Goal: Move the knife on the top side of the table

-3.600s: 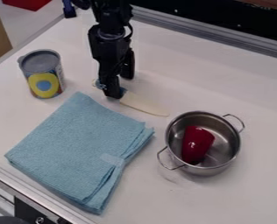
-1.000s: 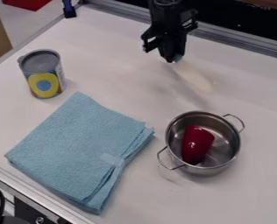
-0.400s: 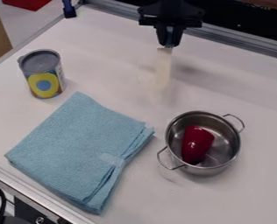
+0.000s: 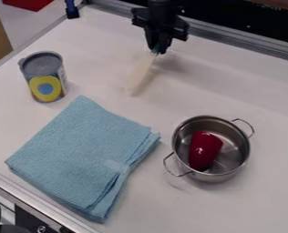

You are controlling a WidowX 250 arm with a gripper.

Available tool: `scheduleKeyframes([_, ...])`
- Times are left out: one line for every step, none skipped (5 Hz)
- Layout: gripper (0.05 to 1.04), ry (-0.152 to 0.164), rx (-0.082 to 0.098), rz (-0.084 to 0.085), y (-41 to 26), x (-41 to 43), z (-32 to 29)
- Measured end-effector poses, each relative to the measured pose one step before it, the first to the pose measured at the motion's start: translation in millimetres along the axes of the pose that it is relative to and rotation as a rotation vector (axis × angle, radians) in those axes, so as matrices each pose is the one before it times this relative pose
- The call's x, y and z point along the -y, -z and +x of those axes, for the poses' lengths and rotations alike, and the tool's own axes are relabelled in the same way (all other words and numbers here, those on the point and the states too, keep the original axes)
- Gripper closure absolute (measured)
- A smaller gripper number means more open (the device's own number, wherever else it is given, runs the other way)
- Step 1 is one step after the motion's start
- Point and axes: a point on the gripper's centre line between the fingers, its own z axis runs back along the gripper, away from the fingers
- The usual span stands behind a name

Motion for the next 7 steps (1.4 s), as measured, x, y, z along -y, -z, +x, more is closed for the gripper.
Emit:
scheduleKeyframes([0.86,0.0657,-0.0006,-0.0142,9.26,-16.35,2.39])
scheduleKeyframes([0.86,0.0302,-0.039,0.0094,16.07,-20.57,0.84])
scheduleKeyframes([0.86,0.0125,-0.0025,0.0322,5.23,-14.09,0.72])
scheduleKeyframes([0.86,0.0,0.0046,0.008,0.72,-6.22,-0.84])
scheduleKeyframes([0.807,0.0038,0.0114,0.0256,0.34,-5.18,1.16])
scheduleKeyframes([0.543,-0.0145,-0.0015,-0.0093,1.53,-2.53,-0.36])
scheduleKeyframes([0.252,-0.0254,-0.0034,-0.0247,0.09,-1.09,-2.1])
